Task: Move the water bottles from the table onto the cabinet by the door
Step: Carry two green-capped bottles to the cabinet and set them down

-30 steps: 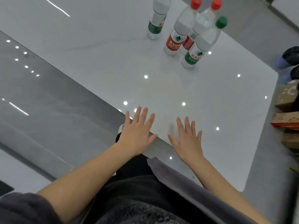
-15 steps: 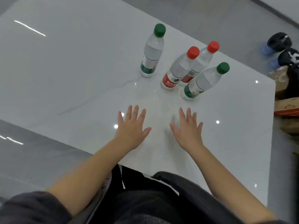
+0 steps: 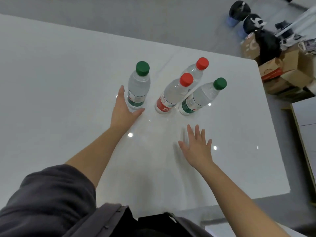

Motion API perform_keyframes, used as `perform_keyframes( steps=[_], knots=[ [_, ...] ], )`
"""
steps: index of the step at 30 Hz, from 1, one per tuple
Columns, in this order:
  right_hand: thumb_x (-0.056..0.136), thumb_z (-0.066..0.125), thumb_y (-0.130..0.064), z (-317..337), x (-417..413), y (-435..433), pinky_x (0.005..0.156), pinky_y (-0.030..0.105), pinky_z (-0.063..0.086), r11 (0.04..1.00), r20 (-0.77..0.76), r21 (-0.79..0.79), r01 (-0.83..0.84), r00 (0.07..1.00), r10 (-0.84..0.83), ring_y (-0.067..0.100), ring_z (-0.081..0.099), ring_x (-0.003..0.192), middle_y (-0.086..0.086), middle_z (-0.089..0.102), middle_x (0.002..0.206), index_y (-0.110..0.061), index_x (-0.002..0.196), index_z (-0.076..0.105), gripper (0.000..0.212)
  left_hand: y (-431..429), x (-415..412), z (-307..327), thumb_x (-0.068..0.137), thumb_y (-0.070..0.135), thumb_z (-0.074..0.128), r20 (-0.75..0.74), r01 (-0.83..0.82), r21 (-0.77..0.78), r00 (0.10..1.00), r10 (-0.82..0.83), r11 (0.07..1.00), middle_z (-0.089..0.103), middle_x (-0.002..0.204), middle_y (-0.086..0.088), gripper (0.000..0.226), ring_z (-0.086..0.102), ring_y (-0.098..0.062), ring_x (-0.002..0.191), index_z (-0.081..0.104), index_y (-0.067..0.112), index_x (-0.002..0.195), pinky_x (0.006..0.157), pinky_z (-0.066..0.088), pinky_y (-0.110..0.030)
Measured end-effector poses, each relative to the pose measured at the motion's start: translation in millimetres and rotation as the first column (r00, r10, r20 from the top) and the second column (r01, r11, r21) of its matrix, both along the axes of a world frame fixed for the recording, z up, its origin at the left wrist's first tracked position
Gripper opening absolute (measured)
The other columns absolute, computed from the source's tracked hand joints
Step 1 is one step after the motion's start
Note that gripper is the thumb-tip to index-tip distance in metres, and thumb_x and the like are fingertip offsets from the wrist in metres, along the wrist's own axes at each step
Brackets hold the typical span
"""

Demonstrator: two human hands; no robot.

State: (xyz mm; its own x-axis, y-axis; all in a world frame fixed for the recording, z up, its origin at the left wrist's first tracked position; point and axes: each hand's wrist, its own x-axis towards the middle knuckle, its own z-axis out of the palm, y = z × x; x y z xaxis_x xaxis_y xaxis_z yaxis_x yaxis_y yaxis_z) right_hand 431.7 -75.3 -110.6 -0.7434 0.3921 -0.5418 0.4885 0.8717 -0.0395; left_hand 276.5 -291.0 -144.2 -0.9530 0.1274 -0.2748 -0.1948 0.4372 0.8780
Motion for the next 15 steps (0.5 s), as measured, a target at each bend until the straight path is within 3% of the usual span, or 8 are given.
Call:
perform_keyframes(
  steps=[2, 4, 8, 12, 15],
  knots=[
    [0.101, 0.03, -0.052, -2, -1, 1, 0.119, 0.056, -0.001, 1.0, 0.0, 0.009, 0.016, 1.0, -0.016, 0.029, -0.014, 0.15, 0.005, -0.013, 0.164, -0.026, 0.156, -0.004, 0.07, 6, -10, -1, 0.073, 0.025, 0.082, -0.027, 0.016, 0.073, 1.0, -0.014, 0.997, 0.048, 0.139, 0.01, 0.092, 0.051, -0.008, 0.119, 0.026, 0.024, 0.146, 0.096, 0.041, -0.02],
    [0.101, 0.032, -0.052, -3, -4, 4, 0.119, 0.056, -0.001, 0.999, -0.012, 0.003, 0.046, 0.999, -0.046, 0.029, -0.014, 0.15, 0.005, -0.012, 0.164, -0.026, 0.156, -0.003, 0.071, 9, -12, 1, 0.074, 0.024, 0.081, -0.042, 0.0, 0.085, 0.999, 0.003, 0.996, 0.054, 0.124, 0.013, 0.079, 0.053, -0.004, 0.103, 0.035, 0.024, 0.139, 0.085, 0.043, -0.016],
    [0.095, 0.05, -0.051, -10, -20, 16, 0.119, 0.056, 0.003, 0.967, -0.095, -0.139, 0.216, 0.969, -0.23, 0.027, -0.007, 0.151, 0.004, -0.004, 0.165, -0.022, 0.156, 0.0, 0.084, 4, -9, 4, 0.075, 0.03, 0.08, -0.035, -0.015, 0.03, 0.999, 0.016, 0.999, 0.056, 0.115, 0.015, 0.066, 0.054, -0.007, 0.099, 0.043, 0.025, 0.129, 0.083, 0.045, -0.026],
    [0.079, 0.078, -0.038, -17, -46, 34, 0.12, 0.042, 0.02, 0.759, -0.276, -0.517, 0.396, 0.762, -0.586, 0.019, 0.014, 0.15, -0.002, 0.016, 0.163, -0.019, 0.156, 0.008, 0.105, -2, 9, 5, 0.074, 0.031, 0.08, -0.007, 0.035, -0.005, 0.999, -0.035, 0.999, 0.056, 0.108, 0.015, 0.062, 0.056, -0.011, 0.096, 0.044, 0.027, 0.124, 0.079, 0.045, -0.028],
    [0.075, 0.082, -0.025, -21, -67, 39, 0.107, 0.028, 0.035, 0.676, -0.363, -0.642, 0.362, 0.632, -0.684, 0.011, 0.038, 0.137, -0.006, 0.037, 0.153, -0.022, 0.151, 0.024, 0.095, -7, 24, 2, 0.074, 0.032, 0.08, 0.012, 0.044, -0.031, 0.999, -0.043, 0.999, 0.056, 0.109, 0.015, 0.066, 0.056, -0.012, 0.095, 0.042, 0.027, 0.127, 0.079, 0.044, -0.028]
  ],
)
